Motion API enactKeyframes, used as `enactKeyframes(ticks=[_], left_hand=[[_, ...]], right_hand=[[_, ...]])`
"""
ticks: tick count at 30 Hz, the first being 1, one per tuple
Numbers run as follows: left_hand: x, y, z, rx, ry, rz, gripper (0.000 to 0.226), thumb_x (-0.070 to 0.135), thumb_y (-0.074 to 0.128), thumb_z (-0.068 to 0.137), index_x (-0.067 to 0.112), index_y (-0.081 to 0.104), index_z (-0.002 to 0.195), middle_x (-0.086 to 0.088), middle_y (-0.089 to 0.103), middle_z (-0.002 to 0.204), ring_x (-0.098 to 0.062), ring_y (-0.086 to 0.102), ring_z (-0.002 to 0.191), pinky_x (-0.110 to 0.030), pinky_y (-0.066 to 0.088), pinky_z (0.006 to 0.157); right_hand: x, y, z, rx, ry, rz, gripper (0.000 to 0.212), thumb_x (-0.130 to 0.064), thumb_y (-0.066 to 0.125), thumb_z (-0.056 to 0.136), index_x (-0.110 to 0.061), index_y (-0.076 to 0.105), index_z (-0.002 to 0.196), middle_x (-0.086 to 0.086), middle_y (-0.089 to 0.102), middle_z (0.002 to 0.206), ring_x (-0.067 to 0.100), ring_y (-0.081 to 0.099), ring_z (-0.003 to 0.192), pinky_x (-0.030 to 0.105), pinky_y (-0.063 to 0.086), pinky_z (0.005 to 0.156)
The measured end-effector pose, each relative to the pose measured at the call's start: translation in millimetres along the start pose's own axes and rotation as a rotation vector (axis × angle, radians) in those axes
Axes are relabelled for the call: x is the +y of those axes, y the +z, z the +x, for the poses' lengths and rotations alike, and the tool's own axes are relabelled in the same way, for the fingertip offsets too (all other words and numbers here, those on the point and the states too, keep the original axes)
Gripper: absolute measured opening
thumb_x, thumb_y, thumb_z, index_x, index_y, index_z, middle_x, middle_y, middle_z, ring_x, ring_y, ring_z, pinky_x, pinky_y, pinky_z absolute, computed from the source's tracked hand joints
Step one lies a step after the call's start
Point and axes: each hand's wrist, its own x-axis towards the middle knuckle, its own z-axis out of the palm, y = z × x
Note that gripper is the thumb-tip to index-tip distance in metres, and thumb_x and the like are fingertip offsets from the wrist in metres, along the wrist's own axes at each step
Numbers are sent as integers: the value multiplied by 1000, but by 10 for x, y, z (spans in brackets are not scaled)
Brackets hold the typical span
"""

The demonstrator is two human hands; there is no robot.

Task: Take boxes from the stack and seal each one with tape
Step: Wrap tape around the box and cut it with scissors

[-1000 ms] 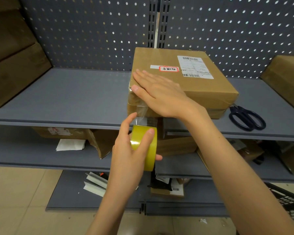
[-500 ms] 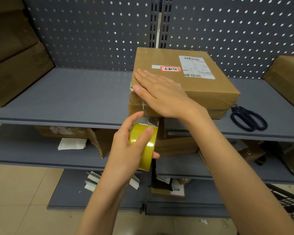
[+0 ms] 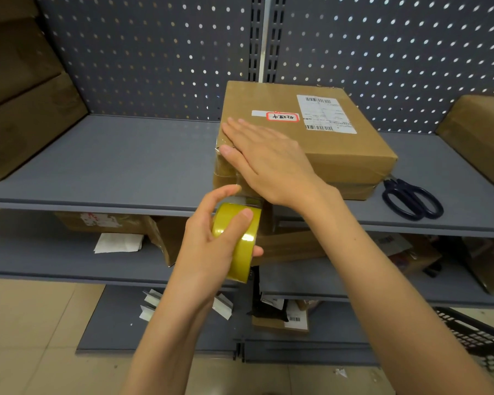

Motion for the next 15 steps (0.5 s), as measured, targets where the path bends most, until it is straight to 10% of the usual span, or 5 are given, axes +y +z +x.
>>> enactKeyframes(ticks=[15], left_hand=[[-35, 18, -35, 34, 20, -7, 33, 20, 59, 91, 32, 54, 122, -6, 68, 103, -13, 69, 56, -17, 52, 54]], right_hand=[[-17, 14, -6, 48, 26, 31, 54, -44, 23, 103, -19, 24, 151, -5, 20, 158, 7, 13, 146, 21, 7, 112]])
